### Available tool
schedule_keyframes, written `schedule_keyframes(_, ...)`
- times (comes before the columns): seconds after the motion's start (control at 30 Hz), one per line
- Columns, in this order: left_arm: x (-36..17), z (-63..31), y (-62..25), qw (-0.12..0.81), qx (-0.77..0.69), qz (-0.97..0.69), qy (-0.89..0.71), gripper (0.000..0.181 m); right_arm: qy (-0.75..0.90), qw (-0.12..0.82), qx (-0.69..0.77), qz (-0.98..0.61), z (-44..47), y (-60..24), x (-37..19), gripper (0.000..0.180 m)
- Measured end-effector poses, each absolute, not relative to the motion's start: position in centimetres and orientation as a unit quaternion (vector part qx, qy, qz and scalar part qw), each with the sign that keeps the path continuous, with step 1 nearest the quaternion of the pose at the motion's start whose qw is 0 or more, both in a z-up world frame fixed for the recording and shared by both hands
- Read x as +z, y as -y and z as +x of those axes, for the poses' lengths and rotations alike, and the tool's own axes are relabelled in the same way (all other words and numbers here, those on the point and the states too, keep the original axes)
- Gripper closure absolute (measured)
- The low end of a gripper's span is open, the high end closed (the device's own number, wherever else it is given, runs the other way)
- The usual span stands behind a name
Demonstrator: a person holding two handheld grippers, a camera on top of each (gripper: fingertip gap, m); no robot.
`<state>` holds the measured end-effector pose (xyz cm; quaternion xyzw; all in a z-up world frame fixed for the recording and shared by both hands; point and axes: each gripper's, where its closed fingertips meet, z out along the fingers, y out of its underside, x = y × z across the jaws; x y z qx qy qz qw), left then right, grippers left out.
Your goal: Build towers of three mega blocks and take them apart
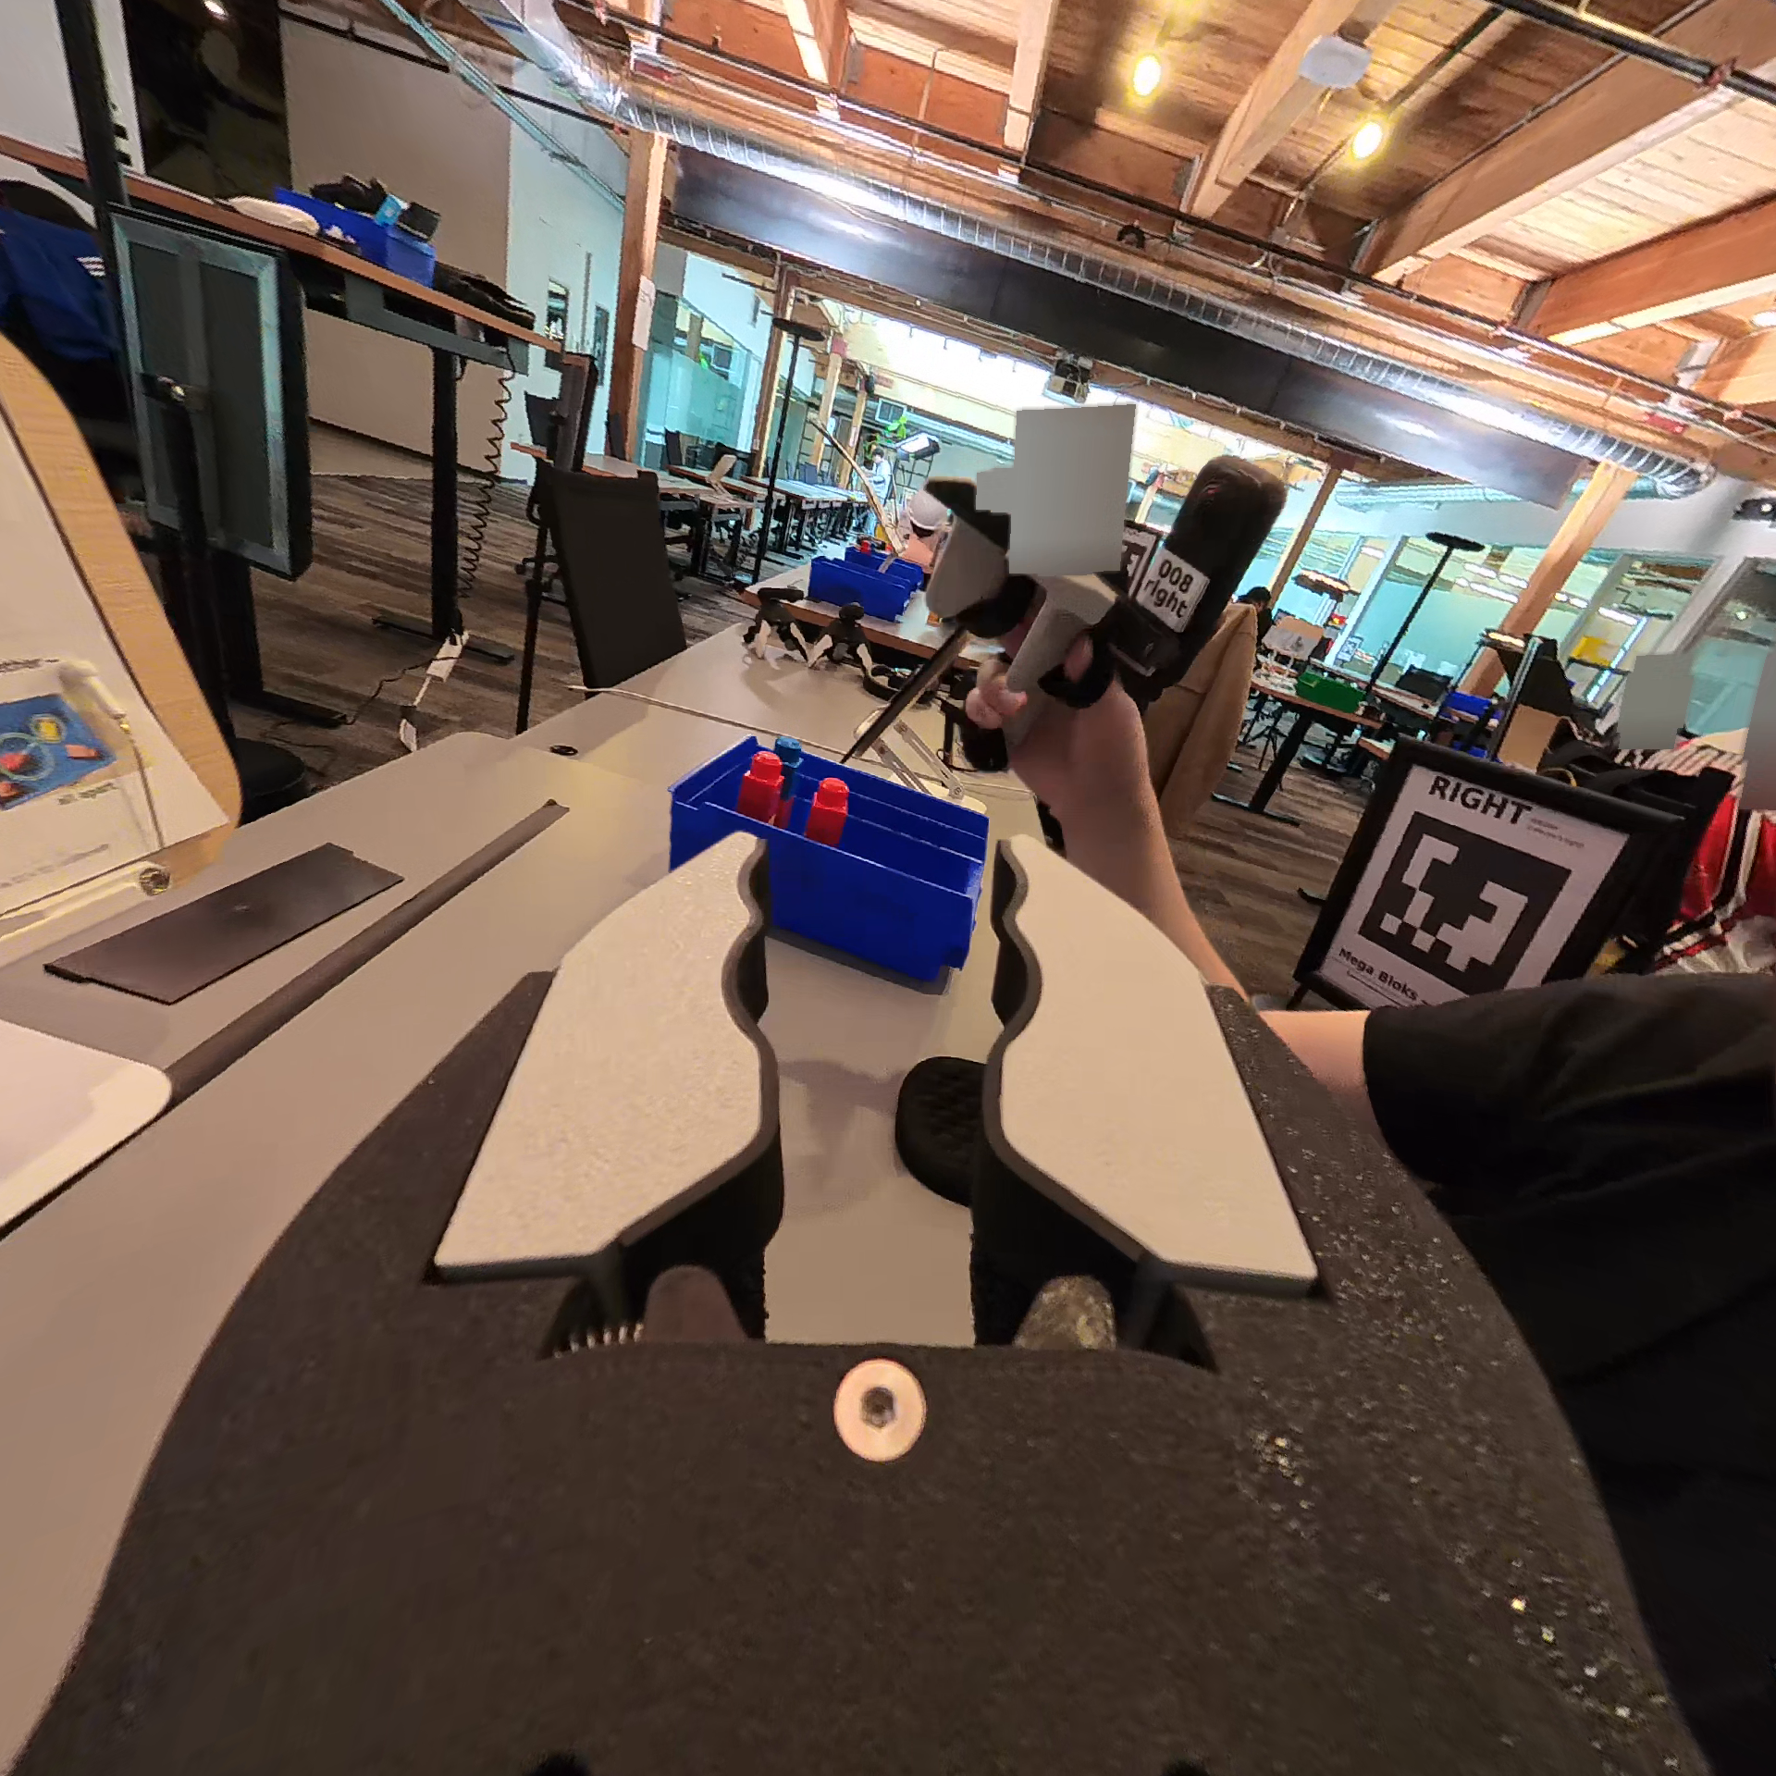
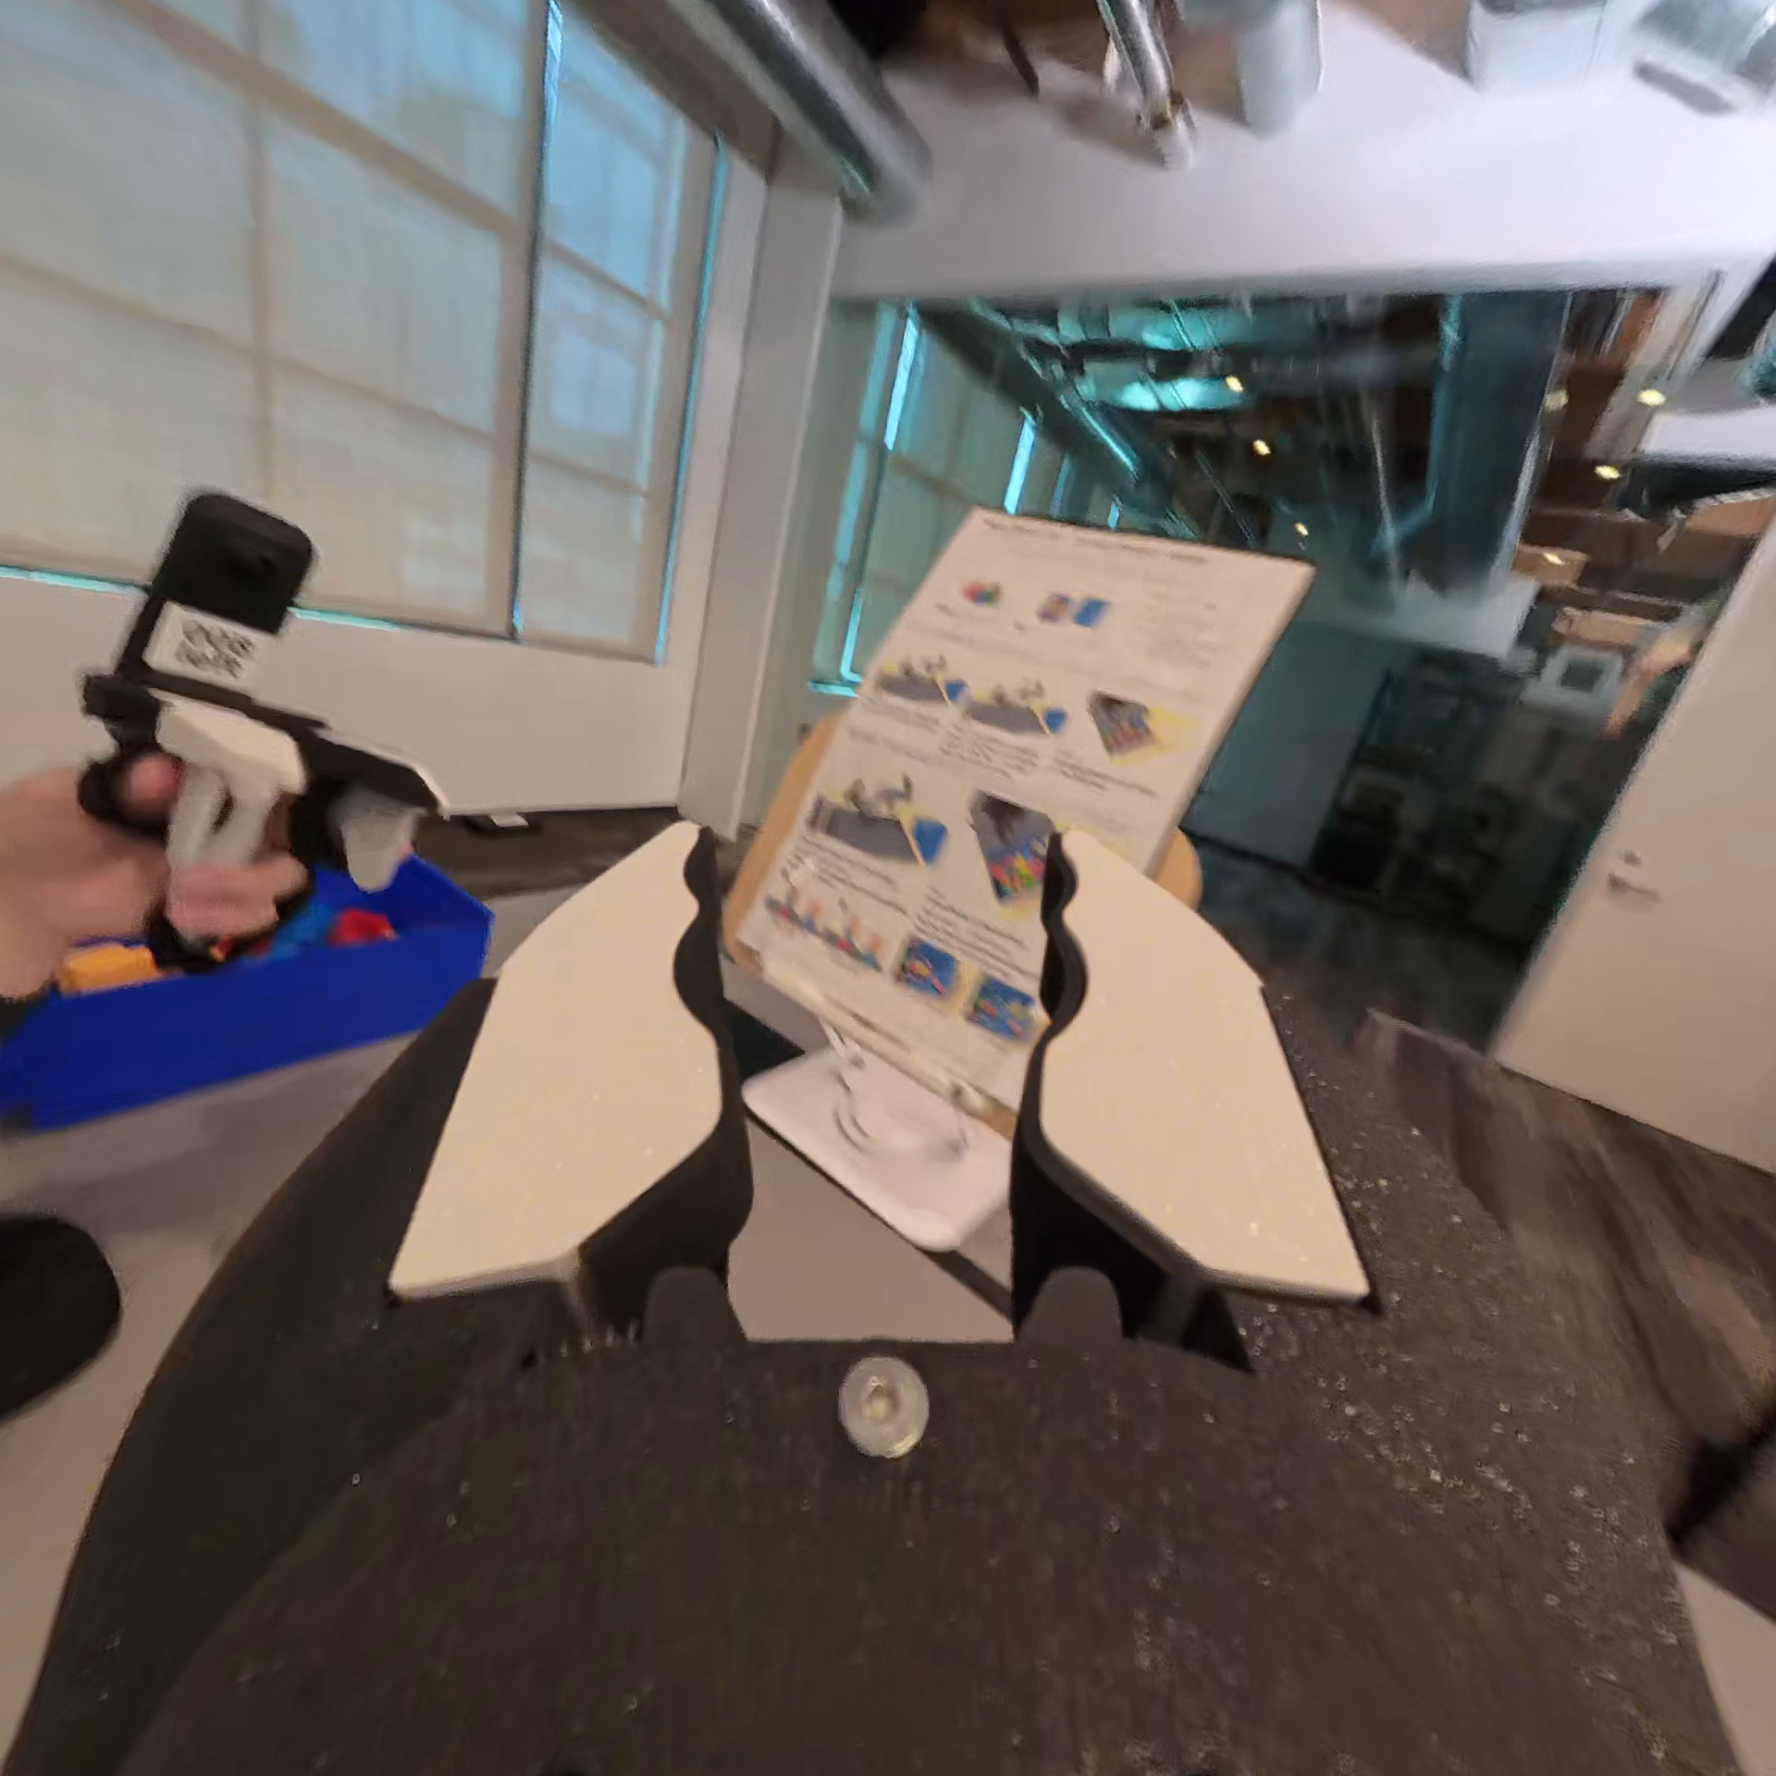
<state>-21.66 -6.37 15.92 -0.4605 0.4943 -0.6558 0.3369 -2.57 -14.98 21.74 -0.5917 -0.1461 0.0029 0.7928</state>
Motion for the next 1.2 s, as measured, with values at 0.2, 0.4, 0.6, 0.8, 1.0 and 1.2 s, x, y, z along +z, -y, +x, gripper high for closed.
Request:
schedule_keyframes(0.2, 15.5, -21.8, 4.8, 0.346, -0.651, -0.478, -0.477, 0.137, 0.233, 0.764, 0.164, -0.579, -12.6, 9.1, 20.7, 0.110)
schedule_keyframes(0.4, 14.7, -21.1, 4.2, 0.343, -0.642, -0.490, -0.479, 0.137, 0.240, 0.720, 0.205, -0.618, -13.7, 5.5, 16.0, 0.112)
schedule_keyframes(0.6, 18.5, -22.6, 8.7, 0.307, -0.705, -0.433, -0.471, 0.139, 0.229, 0.681, 0.194, -0.668, -11.7, 3.6, 12.2, 0.115)
schedule_keyframes(0.8, 20.1, -28.8, 6.8, 0.423, -0.616, -0.518, -0.416, 0.136, 0.212, 0.665, 0.218, -0.682, -10.5, 2.9, 10.8, 0.115)
schedule_keyframes(1.0, 9.9, -43.1, -4.5, 0.430, -0.343, -0.791, -0.269, 0.139, 0.201, 0.670, 0.279, -0.657, -10.4, 4.2, 12.3, 0.117)
schedule_keyframes(1.2, -2.9, -54.1, -9.0, 0.308, -0.162, -0.920, -0.177, 0.138, 0.208, 0.676, 0.270, -0.653, -10.5, 4.8, 12.9, 0.118)
